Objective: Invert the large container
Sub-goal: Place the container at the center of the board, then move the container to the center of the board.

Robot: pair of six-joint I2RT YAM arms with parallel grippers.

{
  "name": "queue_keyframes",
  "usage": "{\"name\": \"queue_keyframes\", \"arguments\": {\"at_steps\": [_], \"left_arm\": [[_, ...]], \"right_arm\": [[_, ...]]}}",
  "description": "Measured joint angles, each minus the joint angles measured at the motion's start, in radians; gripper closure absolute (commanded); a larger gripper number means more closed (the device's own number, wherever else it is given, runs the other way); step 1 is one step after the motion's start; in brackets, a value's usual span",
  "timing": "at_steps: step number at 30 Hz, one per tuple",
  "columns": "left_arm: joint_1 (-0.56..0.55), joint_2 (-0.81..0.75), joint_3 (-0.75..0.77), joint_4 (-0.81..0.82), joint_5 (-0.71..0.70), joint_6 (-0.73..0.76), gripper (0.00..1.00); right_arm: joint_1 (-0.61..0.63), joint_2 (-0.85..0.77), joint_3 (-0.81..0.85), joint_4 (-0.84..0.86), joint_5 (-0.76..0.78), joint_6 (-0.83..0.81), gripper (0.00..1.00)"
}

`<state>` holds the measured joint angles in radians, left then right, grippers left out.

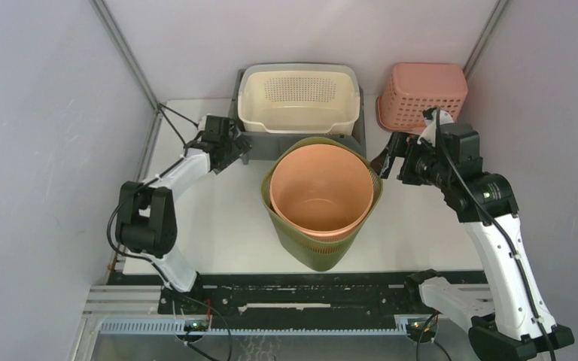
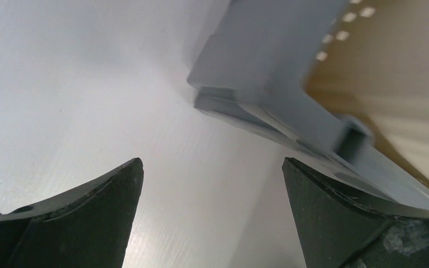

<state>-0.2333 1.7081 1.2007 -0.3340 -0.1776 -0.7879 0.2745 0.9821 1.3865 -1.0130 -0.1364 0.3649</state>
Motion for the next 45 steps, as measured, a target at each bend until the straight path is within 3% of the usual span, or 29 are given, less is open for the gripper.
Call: {"name": "queue_keyframes", "arguments": {"at_steps": [9, 16, 21, 27, 35, 41, 45], "left_arm": [[-0.061, -0.254, -0.009, -0.109, 0.024, 0.041, 0.00], [-0.151, -0.729, -0.200, -0.223, 0.086, 0.063, 0.00], [-0.162, -0.950, -0.320, -0.328, 0.140, 0.053, 0.00], [-0.239, -1.000, -0.376, -0.417, 0.188, 0.018, 0.00], [-0.438, -0.972, -0.379, -0.421, 0.206, -0.056, 0.00], [-0.555, -0.931, -0.416, -0.369, 0.202, -0.130, 0.00], [-0.575, -0.865, -0.423, -0.351, 0.188, -0.139, 0.00]], "right_arm": [[-0.070, -0.051, -0.011, 0.019, 0.006, 0.007, 0.01], [-0.136, -0.054, -0.040, 0.034, 0.041, 0.010, 0.03], [-0.194, -0.034, -0.066, 0.052, 0.038, 0.010, 0.03], [-0.220, 0.070, -0.134, 0.105, -0.022, 0.003, 0.04], [-0.220, 0.235, -0.228, 0.175, -0.128, 0.004, 0.06], [-0.184, 0.228, -0.316, 0.260, -0.165, 0.012, 0.06], [-0.126, 0.195, -0.410, 0.306, -0.137, 0.034, 0.07]]}}
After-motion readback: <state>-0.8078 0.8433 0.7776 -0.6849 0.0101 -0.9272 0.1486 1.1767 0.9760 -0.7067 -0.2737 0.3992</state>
